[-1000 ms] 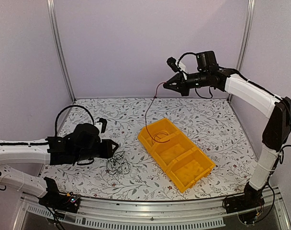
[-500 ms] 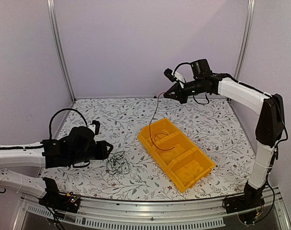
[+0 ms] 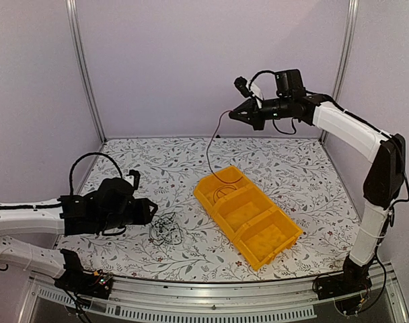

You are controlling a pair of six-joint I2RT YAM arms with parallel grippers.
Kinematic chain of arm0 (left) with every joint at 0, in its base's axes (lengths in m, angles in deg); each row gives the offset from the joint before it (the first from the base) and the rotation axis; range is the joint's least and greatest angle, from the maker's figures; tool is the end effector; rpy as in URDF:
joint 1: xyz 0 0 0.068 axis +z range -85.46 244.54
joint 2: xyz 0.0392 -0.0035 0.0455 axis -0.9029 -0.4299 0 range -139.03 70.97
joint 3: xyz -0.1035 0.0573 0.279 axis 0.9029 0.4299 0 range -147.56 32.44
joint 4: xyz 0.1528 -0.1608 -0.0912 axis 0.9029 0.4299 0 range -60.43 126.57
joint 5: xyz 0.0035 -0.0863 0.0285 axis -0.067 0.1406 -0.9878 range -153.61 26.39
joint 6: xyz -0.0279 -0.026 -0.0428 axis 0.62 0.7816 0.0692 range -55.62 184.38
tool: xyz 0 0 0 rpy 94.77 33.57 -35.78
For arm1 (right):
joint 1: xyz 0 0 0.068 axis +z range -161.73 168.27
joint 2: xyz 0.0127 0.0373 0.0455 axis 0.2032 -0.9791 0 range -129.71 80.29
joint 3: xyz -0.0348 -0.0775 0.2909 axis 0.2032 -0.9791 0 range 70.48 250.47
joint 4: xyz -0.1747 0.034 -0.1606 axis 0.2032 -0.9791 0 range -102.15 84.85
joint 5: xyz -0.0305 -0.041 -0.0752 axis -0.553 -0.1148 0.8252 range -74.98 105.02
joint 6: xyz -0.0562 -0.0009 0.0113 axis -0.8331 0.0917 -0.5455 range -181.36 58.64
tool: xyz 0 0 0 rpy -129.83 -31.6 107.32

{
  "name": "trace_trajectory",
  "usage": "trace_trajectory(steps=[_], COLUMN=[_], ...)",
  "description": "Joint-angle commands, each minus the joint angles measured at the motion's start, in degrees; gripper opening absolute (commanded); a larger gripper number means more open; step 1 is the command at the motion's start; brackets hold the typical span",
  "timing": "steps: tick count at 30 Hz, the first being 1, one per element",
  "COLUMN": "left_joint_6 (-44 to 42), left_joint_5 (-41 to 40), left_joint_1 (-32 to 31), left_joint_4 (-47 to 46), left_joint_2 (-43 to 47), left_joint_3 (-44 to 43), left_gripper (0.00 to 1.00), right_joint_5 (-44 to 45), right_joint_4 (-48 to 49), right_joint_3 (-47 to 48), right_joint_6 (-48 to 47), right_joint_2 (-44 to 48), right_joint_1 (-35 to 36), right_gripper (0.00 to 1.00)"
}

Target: Untangle the cables

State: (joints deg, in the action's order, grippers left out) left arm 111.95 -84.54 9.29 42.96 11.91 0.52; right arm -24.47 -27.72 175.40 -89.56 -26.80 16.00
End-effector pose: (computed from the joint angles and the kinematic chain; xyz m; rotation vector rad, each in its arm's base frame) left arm 0.1134 -0.1381 0.2462 -0.0409 2.2826 -0.5570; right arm 0.3652 0.2211 0.4031 -1.2832 1.4809 0.6803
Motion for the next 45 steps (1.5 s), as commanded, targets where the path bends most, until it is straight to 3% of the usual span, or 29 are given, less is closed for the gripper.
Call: trace_trajectory(steps=[1, 9, 15, 22, 30, 36, 41, 45], left_joint_6=[-1.0, -0.8, -1.5, -5.3, -3.5, -5.6, -10.0, -11.3], left_joint_5=[-0.3, 0.4, 0.3, 3.6, 7.4, 3.4, 4.2, 5.3], left_joint_1=[-0.8, -0.8, -0.8, 0.3, 0.7, 0.8, 1.0, 2.6], left_joint_4=[1.8, 3.8, 2.8, -4.5, -10.7, -3.6, -2.8, -4.1], left_joint_2=[-1.7, -2.1, -3.9, -9.4, -13.0, -15.7, -16.1, -14.9], left_joint_3=[-2.7, -4.4, -5.0, -4.8, -4.5, -12.0, -13.8, -12.6], left_gripper=[0.34, 0.34, 0.34, 0.35, 0.35, 0.36, 0.36, 0.36], right_joint_5=[1.1, 2.1, 2.9, 8.9, 16.8, 19.5, 24.8, 27.4], right_joint_4=[-0.7, -7.5, -17.4, -27.7, -31.1, -31.3, -29.7, -34.4], right_joint_3=[-5.1, -12.4, -8.9, 1.5, 4.2, 6.3, 7.6, 14.0], right_joint_6=[-4.3, -13.9, -19.5, -15.4, -14.7, -14.0, -10.6, -6.7], right_joint_2=[0.0, 0.1, -5.1, -15.3, -19.2, -21.1, -23.7, -28.6], right_joint_1=[-0.2, -0.2, 0.0, 2.5, 5.7, 7.8, 9.0, 9.0], right_gripper=[0.0, 0.0, 0.0, 0.0, 0.0, 0.0, 0.0, 0.0])
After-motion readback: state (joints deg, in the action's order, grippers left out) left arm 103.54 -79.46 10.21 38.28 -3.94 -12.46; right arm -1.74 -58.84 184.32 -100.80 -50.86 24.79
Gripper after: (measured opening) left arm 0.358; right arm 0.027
